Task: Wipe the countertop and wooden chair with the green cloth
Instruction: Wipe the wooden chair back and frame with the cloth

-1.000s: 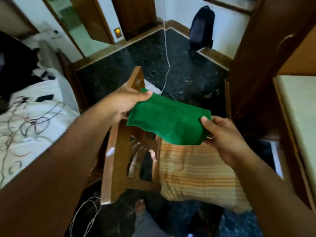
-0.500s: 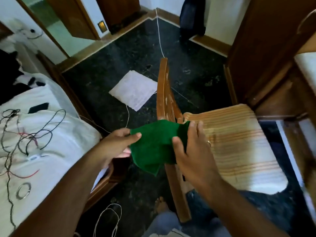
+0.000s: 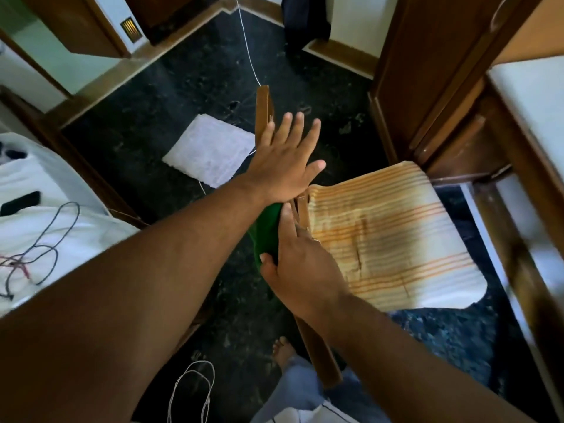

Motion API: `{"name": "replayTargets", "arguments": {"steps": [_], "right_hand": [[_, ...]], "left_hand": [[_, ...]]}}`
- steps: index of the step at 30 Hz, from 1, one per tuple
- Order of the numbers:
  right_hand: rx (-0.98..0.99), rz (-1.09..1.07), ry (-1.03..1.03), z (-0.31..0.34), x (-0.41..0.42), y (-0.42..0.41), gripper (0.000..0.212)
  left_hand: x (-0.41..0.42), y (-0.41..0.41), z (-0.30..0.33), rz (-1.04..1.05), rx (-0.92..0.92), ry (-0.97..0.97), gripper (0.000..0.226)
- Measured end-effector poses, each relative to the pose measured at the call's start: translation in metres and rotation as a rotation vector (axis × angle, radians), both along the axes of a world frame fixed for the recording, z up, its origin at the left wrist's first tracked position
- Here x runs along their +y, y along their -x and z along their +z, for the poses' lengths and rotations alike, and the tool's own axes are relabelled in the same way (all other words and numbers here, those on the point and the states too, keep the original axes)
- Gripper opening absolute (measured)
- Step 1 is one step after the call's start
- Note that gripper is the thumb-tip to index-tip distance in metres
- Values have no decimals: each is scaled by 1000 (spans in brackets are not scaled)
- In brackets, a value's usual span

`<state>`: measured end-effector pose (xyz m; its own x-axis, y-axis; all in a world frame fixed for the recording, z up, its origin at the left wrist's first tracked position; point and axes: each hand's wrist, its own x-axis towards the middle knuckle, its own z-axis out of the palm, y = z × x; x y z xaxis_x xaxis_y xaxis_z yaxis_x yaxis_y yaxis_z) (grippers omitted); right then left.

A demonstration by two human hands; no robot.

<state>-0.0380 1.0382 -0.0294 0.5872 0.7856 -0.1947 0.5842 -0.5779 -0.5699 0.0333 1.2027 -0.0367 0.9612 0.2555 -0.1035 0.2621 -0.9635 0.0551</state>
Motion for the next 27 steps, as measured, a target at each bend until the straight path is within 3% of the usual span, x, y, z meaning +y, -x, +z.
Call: {"name": "replayTargets", "arguments": {"steps": [3, 7, 9, 14, 18, 21, 27], "right_hand": [[82, 65, 14, 2, -43, 23, 91], [203, 173, 196, 8, -109, 54, 103], [196, 178, 212, 8, -109, 54, 98], [35, 41, 27, 5, -37, 29, 86], [225, 18, -56, -3, -11, 6, 95], [365, 93, -114, -2, -40, 8, 102], [407, 213, 76, 3, -102, 37, 105]], "left_hand": [[4, -2, -3, -14, 18, 6, 71], [5, -1, -9, -15, -43, -6, 68], [5, 0, -12, -10, -48, -45, 69], [4, 0, -12, 19, -42, -72, 69], [3, 1, -8, 84, -56, -28, 67], [2, 0, -7, 86, -35, -31, 67], [0, 2, -6, 92, -80, 43, 73]]}}
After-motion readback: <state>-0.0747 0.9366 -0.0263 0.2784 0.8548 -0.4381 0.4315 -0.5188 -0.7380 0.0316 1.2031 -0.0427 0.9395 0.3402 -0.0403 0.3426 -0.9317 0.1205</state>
